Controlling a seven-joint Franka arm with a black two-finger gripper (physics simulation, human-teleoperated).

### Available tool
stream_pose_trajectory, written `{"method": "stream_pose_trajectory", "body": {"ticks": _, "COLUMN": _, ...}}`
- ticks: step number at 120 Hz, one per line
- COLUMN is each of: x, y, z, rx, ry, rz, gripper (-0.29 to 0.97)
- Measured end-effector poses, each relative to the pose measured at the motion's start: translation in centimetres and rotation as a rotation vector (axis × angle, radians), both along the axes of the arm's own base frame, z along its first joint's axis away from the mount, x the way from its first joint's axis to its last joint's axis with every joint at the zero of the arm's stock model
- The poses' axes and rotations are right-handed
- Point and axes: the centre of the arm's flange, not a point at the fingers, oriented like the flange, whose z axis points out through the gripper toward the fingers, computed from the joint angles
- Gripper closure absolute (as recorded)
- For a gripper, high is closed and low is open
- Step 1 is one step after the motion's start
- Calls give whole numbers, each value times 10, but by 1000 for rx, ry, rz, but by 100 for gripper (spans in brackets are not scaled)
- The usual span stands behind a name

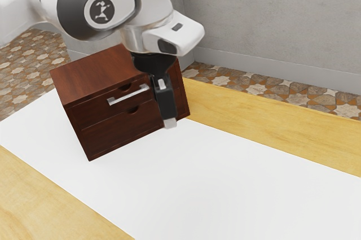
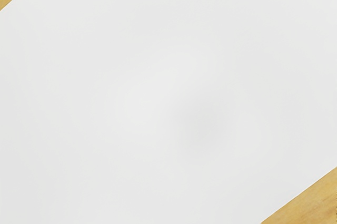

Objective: Pull the drawer handle with one arm to open the drawer

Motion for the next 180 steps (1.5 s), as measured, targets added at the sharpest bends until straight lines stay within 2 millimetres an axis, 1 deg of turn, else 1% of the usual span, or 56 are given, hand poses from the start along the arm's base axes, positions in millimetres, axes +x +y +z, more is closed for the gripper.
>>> {"method": "stream_pose_trajectory", "body": {"ticks": 11, "x": 0, "y": -11, "z": 0, "rx": -2, "ry": -9, "rz": -52, "gripper": 0}}
{"method": "stream_pose_trajectory", "body": {"ticks": 21, "x": 1, "y": -15, "z": 0, "rx": -3, "ry": -12, "rz": -84, "gripper": 0}}
{"method": "stream_pose_trajectory", "body": {"ticks": 32, "x": 7, "y": -12, "z": -6, "rx": 2, "ry": -6, "rz": -97, "gripper": 0}}
{"method": "stream_pose_trajectory", "body": {"ticks": 35, "x": 12, "y": -8, "z": -2, "rx": 10, "ry": -21, "rz": -91, "gripper": 0}}
{"method": "stream_pose_trajectory", "body": {"ticks": 38, "x": 19, "y": 0, "z": 4, "rx": 20, "ry": -41, "rz": -78, "gripper": 0}}
{"method": "stream_pose_trajectory", "body": {"ticks": 41, "x": 27, "y": 13, "z": 7, "rx": 31, "ry": -55, "rz": -55, "gripper": 0}}
{"method": "stream_pose_trajectory", "body": {"ticks": 44, "x": 39, "y": 32, "z": 8, "rx": 44, "ry": -66, "rz": -21, "gripper": 0}}
{"method": "stream_pose_trajectory", "body": {"ticks": 49, "x": 62, "y": 71, "z": 3, "rx": 94, "ry": -76, "rz": 43, "gripper": 0}}
{"method": "stream_pose_trajectory", "body": {"ticks": 53, "x": 80, "y": 91, "z": -2, "rx": 142, "ry": -87, "rz": 74, "gripper": 0}}
{"method": "stream_pose_trajectory", "body": {"ticks": 59, "x": 107, "y": 107, "z": -14, "rx": 200, "ry": -98, "rz": 96, "gripper": 0}}
{"method": "stream_pose_trajectory", "body": {"ticks": 62, "x": 117, "y": 114, "z": -18, "rx": 224, "ry": -104, "rz": 107, "gripper": 0}}
{"method": "stream_pose_trajectory", "body": {"ticks": 67, "x": 127, "y": 123, "z": -23, "rx": 269, "ry": -113, "rz": 119, "gripper": 0}}
{"method": "stream_pose_trajectory", "body": {"ticks": 73, "x": 133, "y": 128, "z": -27, "rx": 302, "ry": -118, "rz": 126, "gripper": 0}}
{"method": "stream_pose_trajectory", "body": {"ticks": 82, "x": 134, "y": 137, "z": -32, "rx": 330, "ry": -110, "rz": 148, "gripper": 0}}
{"method": "stream_pose_trajectory", "body": {"ticks": 88, "x": 122, "y": 161, "z": -45, "rx": 338, "ry": -59, "rz": 192, "gripper": 0}}
{"method": "stream_pose_trajectory", "body": {"ticks": 91, "x": 114, "y": 167, "z": -49, "rx": 334, "ry": -42, "rz": 204, "gripper": 0}}
{"method": "stream_pose_trajectory", "body": {"ticks": 100, "x": 96, "y": 166, "z": -56, "rx": 315, "ry": -17, "rz": 206, "gripper": 0}}
{"method": "stream_pose_trajectory", "body": {"ticks": 107, "x": 90, "y": 159, "z": -60, "rx": 300, "ry": -18, "rz": 200, "gripper": 0}}
{"method": "stream_pose_trajectory", "body": {"ticks": 113, "x": 90, "y": 152, "z": -62, "rx": 274, "ry": -23, "rz": 195, "gripper": 0}}
{"method": "stream_pose_trajectory", "body": {"ticks": 122, "x": 88, "y": 148, "z": -69, "rx": 245, "ry": -19, "rz": 198, "gripper": 1}}
{"method": "stream_pose_trajectory", "body": {"ticks": 128, "x": 87, "y": 154, "z": -70, "rx": 238, "ry": -27, "rz": 215, "gripper": 7}}
{"method": "stream_pose_trajectory", "body": {"ticks": 137, "x": 89, "y": 169, "z": -71, "rx": 233, "ry": -44, "rz": 248, "gripper": 21}}
{"method": "stream_pose_trajectory", "body": {"ticks": 149, "x": 96, "y": 178, "z": -78, "rx": 233, "ry": -65, "rz": 272, "gripper": 35}}
{"method": "stream_pose_trajectory", "body": {"ticks": 162, "x": 101, "y": 186, "z": -85, "rx": 233, "ry": -100, "rz": 290, "gripper": 42}}
{"method": "stream_pose_trajectory", "body": {"ticks": 180, "x": 107, "y": 199, "z": -95, "rx": 231, "ry": -134, "rz": 320, "gripper": 47}}
